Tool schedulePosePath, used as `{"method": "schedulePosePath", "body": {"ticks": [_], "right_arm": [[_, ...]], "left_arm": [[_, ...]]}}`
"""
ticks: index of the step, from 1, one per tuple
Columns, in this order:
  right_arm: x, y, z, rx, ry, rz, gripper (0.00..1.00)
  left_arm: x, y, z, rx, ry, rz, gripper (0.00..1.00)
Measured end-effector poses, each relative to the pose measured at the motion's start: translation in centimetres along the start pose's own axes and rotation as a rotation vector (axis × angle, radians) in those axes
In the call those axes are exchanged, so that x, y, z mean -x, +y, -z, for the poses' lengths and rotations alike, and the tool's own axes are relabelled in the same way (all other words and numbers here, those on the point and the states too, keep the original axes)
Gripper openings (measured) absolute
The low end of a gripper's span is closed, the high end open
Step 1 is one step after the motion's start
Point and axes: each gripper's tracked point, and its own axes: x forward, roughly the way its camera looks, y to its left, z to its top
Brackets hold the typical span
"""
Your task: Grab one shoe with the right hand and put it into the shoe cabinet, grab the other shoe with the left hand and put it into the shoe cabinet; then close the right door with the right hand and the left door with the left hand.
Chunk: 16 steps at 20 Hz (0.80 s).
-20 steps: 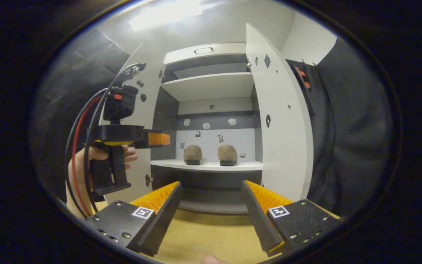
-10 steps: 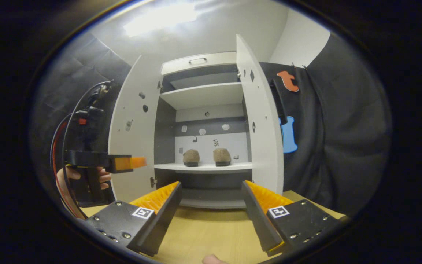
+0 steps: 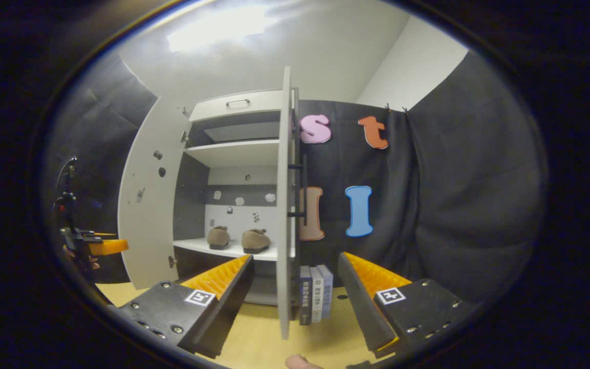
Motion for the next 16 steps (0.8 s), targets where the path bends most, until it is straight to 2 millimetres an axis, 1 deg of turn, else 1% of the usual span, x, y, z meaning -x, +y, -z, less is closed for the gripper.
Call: {"method": "schedulePosePath", "body": {"ticks": [1, 2, 3, 4, 7, 8, 9, 10, 12, 14, 15, 16], "right_arm": [[-0.5, -1.5, -0.6, 0.022, 0.005, -0.009, 0.97], [-1.3, -3.6, -1.2, 0.055, 0.012, 0.001, 0.98], [-2.3, -5.8, -1.9, 0.091, 0.019, 0.004, 0.98], [-3.3, -7.1, -2.3, 0.106, 0.029, 0.002, 0.97], [-6.6, -9.7, -2.2, 0.106, 0.094, -0.028, 0.98], [-8.0, -10.5, -2.2, 0.093, 0.112, -0.031, 0.98], [-9.2, -11.1, -2.3, 0.085, 0.114, -0.024, 0.99], [-10.3, -11.4, -2.2, 0.073, 0.121, -0.019, 0.98], [-12.5, -11.0, -1.7, 0.032, 0.144, -0.01, 0.98], [-14.1, -9.4, -1.4, -0.016, 0.157, -0.026, 0.98], [-14.8, -8.2, -1.1, -0.046, 0.173, -0.05, 0.99], [-15.3, -7.1, -0.6, -0.064, 0.203, -0.071, 0.99]], "left_arm": [[0.5, -0.2, -0.1, 0.001, 0.005, 0.009, 0.93], [0.5, -0.3, 0.1, 0.0, 0.016, 0.021, 0.93], [0.7, -0.4, 0.3, 0.002, 0.026, 0.031, 0.96], [0.9, -0.4, 0.4, 0.006, 0.028, 0.038, 0.96], [1.2, -0.4, -0.2, -0.004, 0.006, 0.048, 0.96], [1.3, -0.1, -0.3, -0.014, 0.005, 0.04, 1.0], [1.4, 0.1, -0.4, -0.022, 0.0, 0.037, 1.0], [1.5, 0.1, -0.7, -0.028, -0.006, 0.039, 0.96], [2.0, 0.8, -0.8, -0.028, -0.013, 0.03, 0.96], [2.5, 1.4, -0.9, -0.025, -0.025, 0.024, 0.96], [2.6, 1.7, -0.9, -0.023, -0.029, 0.025, 0.93], [2.8, 2.0, -0.7, -0.023, -0.023, 0.027, 0.96]]}}
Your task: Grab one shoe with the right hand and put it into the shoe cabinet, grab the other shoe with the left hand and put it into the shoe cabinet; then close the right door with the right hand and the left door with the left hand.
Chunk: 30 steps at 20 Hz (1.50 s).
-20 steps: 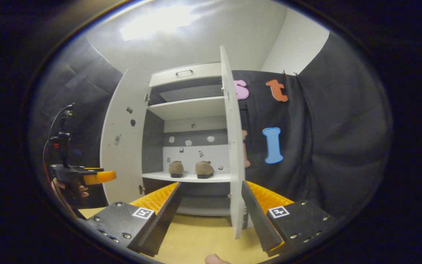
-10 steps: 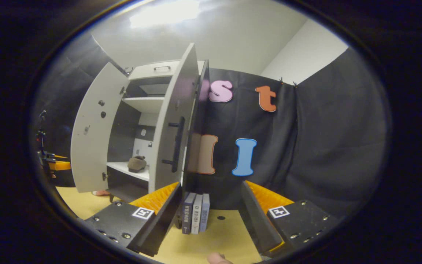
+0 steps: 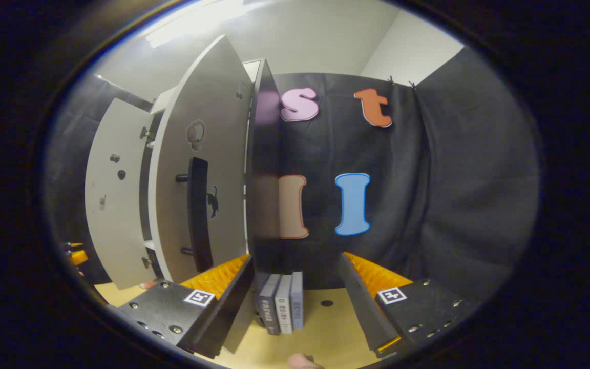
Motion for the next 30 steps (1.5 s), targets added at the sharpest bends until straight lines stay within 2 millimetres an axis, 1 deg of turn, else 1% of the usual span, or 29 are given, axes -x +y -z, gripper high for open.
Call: {"method": "schedulePosePath", "body": {"ticks": [1, 2, 3, 4, 5, 6, 8, 10, 11, 12, 14, 15, 16, 17, 18, 19, 20, 21, 23, 24, 25, 27, 28, 29, 30], "right_arm": [[-0.8, 0.6, 0.1, -0.003, 0.012, -0.002, 0.99], [-1.4, 1.2, 0.1, -0.007, 0.017, -0.008, 0.98], [-1.8, 2.7, 0.0, -0.023, 0.02, -0.041, 0.98], [-2.2, 3.8, 0.5, -0.019, 0.026, -0.057, 1.0], [-2.6, 4.7, -0.1, -0.01, 0.009, -0.068, 0.99], [-2.1, 5.0, -0.5, 0.006, 0.01, -0.064, 0.92], [-2.1, 5.7, -0.6, 0.03, 0.011, -0.054, 0.92], [-1.9, 6.7, -0.5, 0.048, 0.013, -0.052, 0.92], [-2.0, 7.1, -0.5, 0.046, 0.016, -0.062, 0.89], [-2.1, 7.7, -0.4, 0.045, 0.015, -0.074, 0.92], [-2.3, 9.1, -0.2, 0.036, 0.011, -0.094, 0.92], [-2.3, 9.6, -0.1, 0.03, 0.01, -0.1, 0.92], [-2.4, 10.2, -0.1, 0.03, 0.006, -0.104, 0.92], [-2.4, 10.6, 0.0, 0.03, 0.004, -0.102, 0.89], [-2.5, 11.1, 0.0, 0.034, 0.003, -0.096, 0.92], [-2.6, 11.5, -0.1, 0.039, 0.001, -0.088, 0.92], [-2.7, 11.9, 0.0, 0.036, 0.002, -0.08, 0.89], [-2.8, 12.2, -0.1, 0.026, -0.002, -0.071, 0.92], [-3.0, 13.0, -0.1, 0.01, -0.01, -0.069, 0.92], [-3.2, 13.4, 0.0, -0.002, -0.01, -0.073, 0.92], [-3.4, 14.0, 0.2, -0.01, -0.012, -0.079, 0.92], [-3.9, 15.3, 0.4, -0.017, -0.019, -0.098, 0.92], [-4.3, 15.7, 0.6, -0.013, -0.019, -0.104, 0.89], [-4.6, 16.2, 0.8, -0.01, -0.02, -0.11, 0.92], [-4.8, 16.8, 1.1, -0.008, -0.018, -0.11, 0.92]], "left_arm": [[0.1, 0.4, 0.1, -0.003, 0.004, 0.0, 0.96], [0.3, 0.8, 0.2, -0.007, 0.007, -0.002, 0.96], [0.5, 1.2, 0.2, -0.015, 0.008, -0.004, 0.96], [0.7, 1.6, 0.1, -0.022, 0.004, -0.009, 0.96], [0.9, 2.0, 0.1, -0.03, 0.002, -0.015, 0.93], [1.3, 2.1, 0.1, -0.036, 0.001, -0.019, 0.96], [1.6, 2.1, -0.1, -0.036, 0.0, -0.017, 0.96], [1.4, 2.0, -0.4, -0.023, -0.006, -0.009, 0.99], [1.4, 1.9, -0.3, -0.019, -0.006, -0.006, 0.93], [1.2, 1.9, -0.4, -0.018, -0.005, -0.006, 0.96], [1.2, 2.0, -0.3, -0.02, 0.0, -0.011, 0.96], [1.3, 2.1, -0.2, -0.023, 0.003, -0.011, 0.93], [1.3, 2.1, -0.3, -0.023, 0.003, -0.013, 0.96], [1.3, 2.2, -0.3, -0.024, 0.005, -0.015, 0.96], [1.3, 2.3, -0.2, -0.025, 0.007, -0.018, 0.96], [1.3, 2.4, -0.2, -0.025, 0.006, -0.021, 0.96], [1.4, 2.4, -0.2, -0.024, 0.009, -0.02, 0.96], [1.3, 2.4, 0.0, -0.022, 0.014, -0.02, 0.96], [1.2, 2.6, 0.3, -0.021, 0.023, -0.015, 0.96], [1.2, 2.7, 0.5, -0.02, 0.028, -0.015, 0.93], [1.1, 2.8, 0.5, -0.02, 0.029, -0.016, 0.96], [1.0, 3.4, 0.7, -0.02, 0.034, -0.026, 0.96], [1.0, 3.6, 0.8, -0.021, 0.037, -0.03, 0.94], [1.0, 3.9, 0.9, -0.023, 0.041, -0.036, 0.96], [1.2, 4.3, 0.9, -0.026, 0.042, -0.043, 0.96]]}}
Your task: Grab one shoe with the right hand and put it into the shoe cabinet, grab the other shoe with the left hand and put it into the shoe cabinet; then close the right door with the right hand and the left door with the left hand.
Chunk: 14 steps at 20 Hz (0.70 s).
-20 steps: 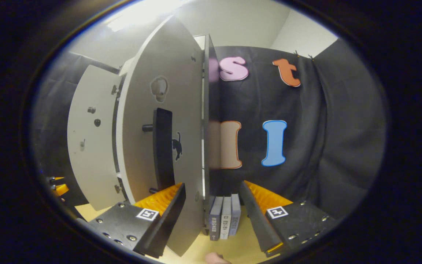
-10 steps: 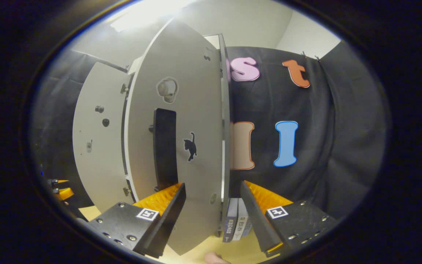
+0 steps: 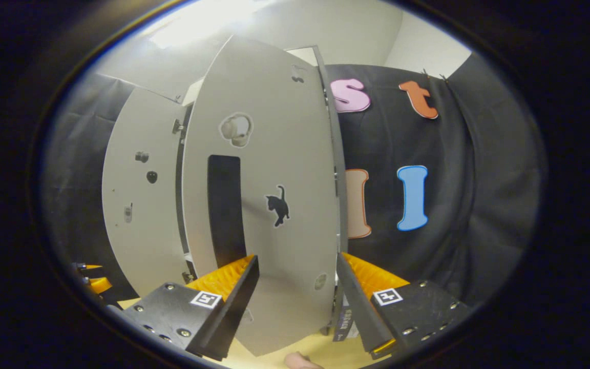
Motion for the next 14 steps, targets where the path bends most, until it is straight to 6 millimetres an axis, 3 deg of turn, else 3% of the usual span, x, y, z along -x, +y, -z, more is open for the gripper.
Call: {"method": "schedulePosePath", "body": {"ticks": [1, 2, 6, 9, 10, 13, 14], "right_arm": [[-0.6, 0.7, 0.2, -0.006, -0.003, -0.008, 0.89], [-0.8, 1.0, 0.3, -0.013, -0.005, -0.005, 0.95], [-1.3, 0.6, 1.2, -0.006, -0.014, 0.033, 0.96], [-0.5, 0.4, 2.2, 0.005, -0.024, 0.04, 0.96], [-0.1, 0.5, 2.4, 0.003, -0.03, 0.039, 0.96], [1.7, 1.8, 2.4, -0.009, -0.068, 0.027, 0.96], [2.4, 2.1, 2.5, -0.005, -0.078, 0.032, 0.97]], "left_arm": [[0.1, 0.4, -0.1, -0.004, 0.001, -0.008, 0.96], [0.1, 0.9, -0.1, -0.008, -0.001, -0.021, 0.96], [0.6, 2.9, -0.2, -0.021, -0.007, -0.065, 0.96], [0.6, 4.6, 0.2, -0.025, 0.004, -0.093, 0.99], [0.6, 5.3, 0.3, -0.026, 0.006, -0.108, 0.96], [0.5, 7.3, 0.2, -0.019, 0.009, -0.151, 0.93], [0.6, 7.8, 0.1, -0.017, 0.008, -0.161, 0.96]]}}
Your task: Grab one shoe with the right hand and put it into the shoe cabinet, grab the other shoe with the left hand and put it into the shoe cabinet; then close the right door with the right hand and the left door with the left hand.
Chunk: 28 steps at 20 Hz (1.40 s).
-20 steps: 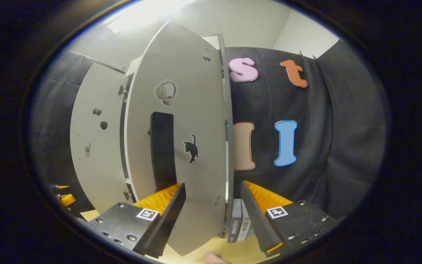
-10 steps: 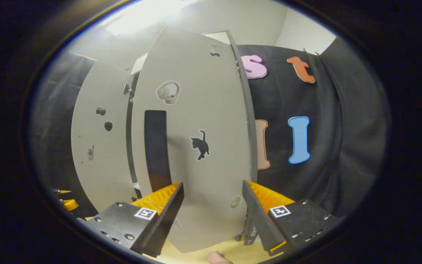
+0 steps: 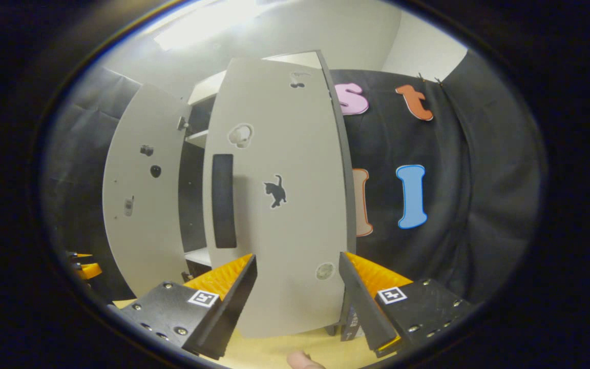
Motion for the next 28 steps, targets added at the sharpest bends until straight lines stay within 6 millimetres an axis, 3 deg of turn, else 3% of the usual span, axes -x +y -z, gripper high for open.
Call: {"method": "schedulePosePath", "body": {"ticks": [3, 6, 8, 9, 10, 11, 15, 17, 18, 19, 22, 24, 26, 27, 28], "right_arm": [[2.1, 1.5, 0.3, 0.022, -0.026, 0.005, 1.0], [5.1, 4.2, 1.0, 0.031, -0.043, -0.017, 0.97], [7.1, 5.4, 1.8, 0.043, -0.043, -0.017, 0.97], [8.2, 6.1, 2.0, 0.045, -0.053, -0.022, 0.97], [8.9, 6.8, 2.1, 0.048, -0.067, -0.027, 0.93], [9.8, 7.2, 2.5, 0.06, -0.078, -0.02, 0.96], [12.3, 7.2, 4.9, 0.128, -0.059, 0.082, 0.93], [13.1, 7.9, 6.2, 0.142, -0.033, 0.09, 0.97], [13.6, 8.2, 6.7, 0.132, -0.023, 0.089, 0.93], [14.0, 8.7, 7.1, 0.117, -0.014, 0.076, 0.94], [15.7, 10.2, 7.2, 0.081, -0.012, 0.016, 0.97], [16.7, 9.9, 6.5, 0.101, -0.031, 0.025, 0.97], [17.4, 9.7, 5.8, 0.112, -0.055, 0.036, 0.93], [17.6, 10.0, 5.5, 0.104, -0.064, 0.03, 1.0], [17.8, 10.3, 5.3, 0.09, -0.07, 0.02, 0.94]], "left_arm": [[-0.4, 2.2, -0.3, 0.004, -0.003, -0.041, 0.93], [-0.3, 3.9, -0.5, 0.037, 0.016, -0.048, 0.96], [-1.3, 5.6, -1.0, 0.043, 0.014, -0.065, 0.96], [-2.0, 6.6, -1.3, 0.04, 0.018, -0.079, 0.93], [-2.9, 7.7, -1.4, 0.042, 0.023, -0.091, 0.96], [-3.8, 8.5, -1.5, 0.044, 0.033, -0.089, 0.96], [-8.4, 11.6, -1.7, 0.082, 0.07, -0.073, 0.94], [-10.4, 11.9, -1.6, 0.13, 0.114, -0.025, 0.96], [-11.4, 11.6, -1.6, 0.157, 0.131, 0.011, 0.99], [-12.3, 12.0, -2.1, 0.18, 0.123, 0.027, 0.94], [-14.4, 13.7, -5.2, 0.186, 0.066, 0.05, 0.94], [-15.4, 14.3, -7.7, 0.168, 0.029, 0.075, 0.93], [-15.9, 13.8, -9.9, 0.143, 0.004, 0.104, 0.96], [-16.1, 13.3, -10.9, 0.123, 0.006, 0.117, 0.93], [-16.3, 13.0, -11.3, 0.114, 0.007, 0.128, 0.93]]}}
